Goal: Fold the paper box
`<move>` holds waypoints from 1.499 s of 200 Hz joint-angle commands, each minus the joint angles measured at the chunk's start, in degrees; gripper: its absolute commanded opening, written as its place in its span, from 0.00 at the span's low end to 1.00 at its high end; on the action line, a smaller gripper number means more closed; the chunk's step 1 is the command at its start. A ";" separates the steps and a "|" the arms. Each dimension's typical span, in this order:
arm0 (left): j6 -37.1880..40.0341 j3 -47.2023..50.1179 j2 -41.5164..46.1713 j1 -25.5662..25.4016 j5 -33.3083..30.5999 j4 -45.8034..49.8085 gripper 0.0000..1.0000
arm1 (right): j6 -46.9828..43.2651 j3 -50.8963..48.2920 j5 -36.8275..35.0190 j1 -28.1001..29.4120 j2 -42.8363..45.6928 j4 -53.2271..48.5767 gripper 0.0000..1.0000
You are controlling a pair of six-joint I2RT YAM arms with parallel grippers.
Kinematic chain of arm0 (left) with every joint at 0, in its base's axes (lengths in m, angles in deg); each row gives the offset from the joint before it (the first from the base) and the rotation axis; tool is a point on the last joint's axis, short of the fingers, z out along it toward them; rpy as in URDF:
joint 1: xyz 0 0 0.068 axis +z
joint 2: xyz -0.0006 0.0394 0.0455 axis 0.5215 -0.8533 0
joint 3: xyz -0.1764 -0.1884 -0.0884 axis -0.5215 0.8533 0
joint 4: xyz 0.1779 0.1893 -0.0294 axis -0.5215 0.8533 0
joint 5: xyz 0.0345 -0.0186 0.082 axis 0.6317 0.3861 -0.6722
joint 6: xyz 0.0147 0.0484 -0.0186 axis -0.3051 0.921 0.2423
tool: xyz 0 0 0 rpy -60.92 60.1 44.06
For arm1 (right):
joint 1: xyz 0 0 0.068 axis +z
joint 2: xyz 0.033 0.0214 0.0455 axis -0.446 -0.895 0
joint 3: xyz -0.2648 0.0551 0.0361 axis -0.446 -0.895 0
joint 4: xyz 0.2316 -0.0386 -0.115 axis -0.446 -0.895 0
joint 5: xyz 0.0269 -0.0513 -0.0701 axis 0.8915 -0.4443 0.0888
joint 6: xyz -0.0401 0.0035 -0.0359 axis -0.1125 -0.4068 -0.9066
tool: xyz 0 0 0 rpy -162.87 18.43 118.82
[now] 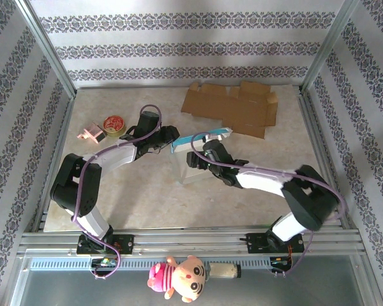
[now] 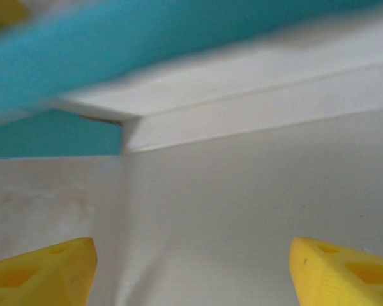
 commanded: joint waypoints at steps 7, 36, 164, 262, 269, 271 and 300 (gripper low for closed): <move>1.98 -0.06 0.12 -0.39 -1.06 -0.13 0.39 | -3.41 -1.56 6.10 -2.00 8.65 -5.08 0.83; 1.71 -0.12 -0.01 -0.39 -1.23 -0.18 0.39 | -2.58 2.37 14.95 -11.09 14.34 -13.49 0.86; 2.40 -2.54 -0.98 -0.43 -1.59 1.78 0.39 | -11.18 33.23 33.99 -28.36 -9.87 -42.19 0.75; 2.86 -3.11 -1.66 -0.40 -1.28 1.86 0.39 | -12.56 34.82 28.65 -26.37 -10.84 -42.17 0.72; 2.88 -3.08 -1.75 -0.43 -1.32 1.93 0.39 | -13.00 35.07 27.94 -26.32 -10.55 -42.31 0.72; 2.83 -3.11 -1.77 -0.45 -1.32 1.90 0.39 | -13.03 35.15 27.73 -26.31 -10.50 -42.42 0.72; 2.47 -3.16 -2.03 -0.44 -1.15 1.47 0.39 | -13.04 36.24 27.07 -26.23 -11.84 -42.19 0.72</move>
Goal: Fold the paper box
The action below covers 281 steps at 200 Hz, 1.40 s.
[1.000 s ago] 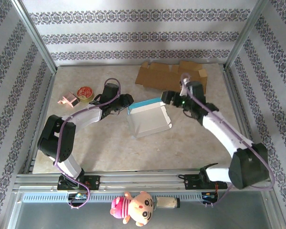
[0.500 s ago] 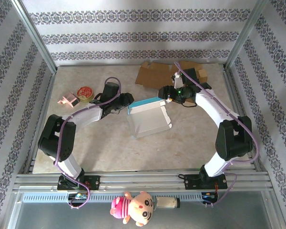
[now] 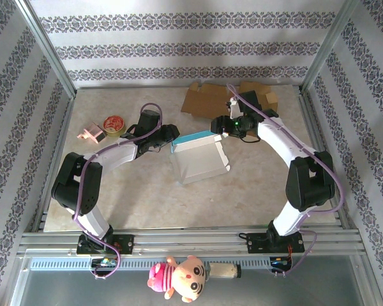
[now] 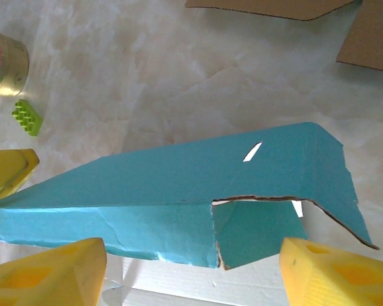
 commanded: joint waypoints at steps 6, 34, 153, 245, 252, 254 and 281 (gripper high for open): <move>0.97 -1.76 -1.16 -0.39 -0.49 0.96 0.39 | -0.87 2.77 -1.74 0.36 -0.31 -0.68 0.72; 0.92 -1.93 -1.16 -0.44 -0.35 1.09 0.39 | 0.26 3.63 0.32 1.15 -3.39 -0.37 0.72; 0.69 -1.49 -0.43 -0.44 0.09 0.77 0.41 | 7.73 2.97 4.04 2.36 -8.00 4.32 0.58; -5.01 -0.45 7.04 0.53 -0.88 7.20 0.52 | 12.21 1.43 3.36 2.30 -8.20 11.92 0.36; -6.10 0.19 8.65 0.76 -1.21 7.78 0.52 | 12.45 1.51 2.97 2.32 -8.43 12.70 0.36; -6.44 0.56 9.18 0.88 -1.37 7.83 0.52 | 12.46 1.52 2.78 2.26 -8.47 12.87 0.35; -11.81 4.79 16.33 0.94 -1.46 7.45 0.53 | 13.05 2.43 2.14 2.41 -9.55 14.79 0.32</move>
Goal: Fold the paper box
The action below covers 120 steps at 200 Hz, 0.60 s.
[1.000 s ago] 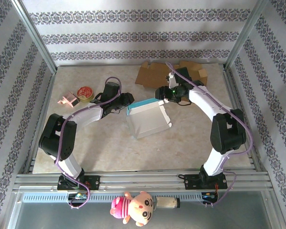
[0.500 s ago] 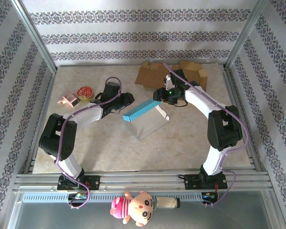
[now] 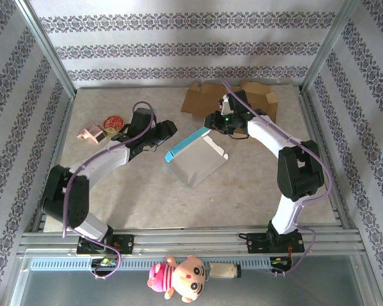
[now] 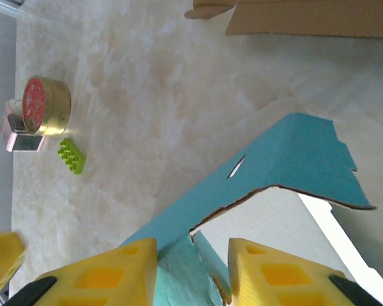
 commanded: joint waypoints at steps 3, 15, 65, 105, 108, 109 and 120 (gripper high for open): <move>-6.84 3.53 6.96 0.73 -0.63 2.33 0.53 | 1.08 0.43 -1.66 -0.05 -2.07 3.30 0.31; -9.52 5.68 9.59 0.41 -0.36 2.06 0.54 | 1.32 1.06 -1.75 0.02 -2.55 3.53 0.30; -16.87 12.58 16.51 -3.45 -6.19 2.38 0.61 | 1.85 2.13 -2.29 0.51 -3.91 4.49 0.26; -19.84 14.16 13.57 -5.69 -8.70 -4.26 0.70 | 2.11 1.79 -2.63 0.75 -3.29 4.94 0.26; -19.70 13.95 12.97 -5.73 -8.71 -4.83 0.71 | 2.10 1.79 -2.63 0.74 -3.24 4.92 0.26; -19.67 13.91 12.80 -5.75 -8.67 -5.06 0.71 | 2.11 1.79 -2.63 0.79 -3.22 4.95 0.26; -19.48 13.23 10.54 -5.69 -8.12 -7.91 0.72 | 2.05 1.79 -2.63 1.05 -3.05 4.90 0.26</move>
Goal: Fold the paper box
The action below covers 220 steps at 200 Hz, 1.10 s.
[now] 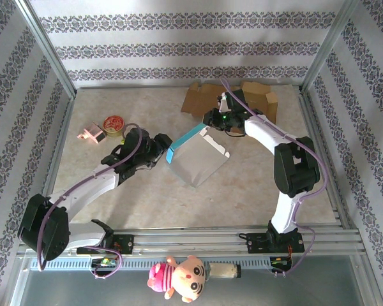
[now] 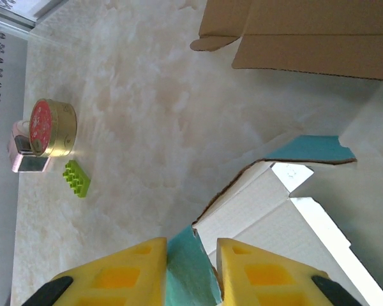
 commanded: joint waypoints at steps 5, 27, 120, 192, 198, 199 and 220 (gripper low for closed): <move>-2.58 -1.43 -4.49 -0.55 -1.33 -8.00 0.72 | 0.33 0.66 -1.92 0.82 -0.25 -0.11 0.26; -2.45 -3.71 -8.19 -0.69 0.38 -9.73 0.70 | 0.28 0.66 -2.06 1.01 0.02 -0.14 0.27; -2.29 -1.63 -9.10 -0.43 -3.11 -6.16 0.43 | 0.21 1.19 -2.43 1.35 2.61 -0.47 0.40; -0.26 -2.46 -9.95 1.36 -3.65 -4.70 0.42 | -6.81 -11.94 -7.36 -2.48 15.40 2.88 0.66; -0.16 -2.47 -9.97 1.38 -3.74 -4.55 0.42 | -7.10 -13.92 -7.77 -2.93 15.96 4.91 0.66; -0.09 -2.51 -9.98 1.38 -3.75 -4.54 0.41 | -7.13 -14.41 -7.74 -3.03 15.98 5.29 0.66; 0.49 -3.16 -10.55 1.56 -3.67 -4.04 0.41 | -7.47 -21.61 -5.35 -4.21 15.78 14.02 0.67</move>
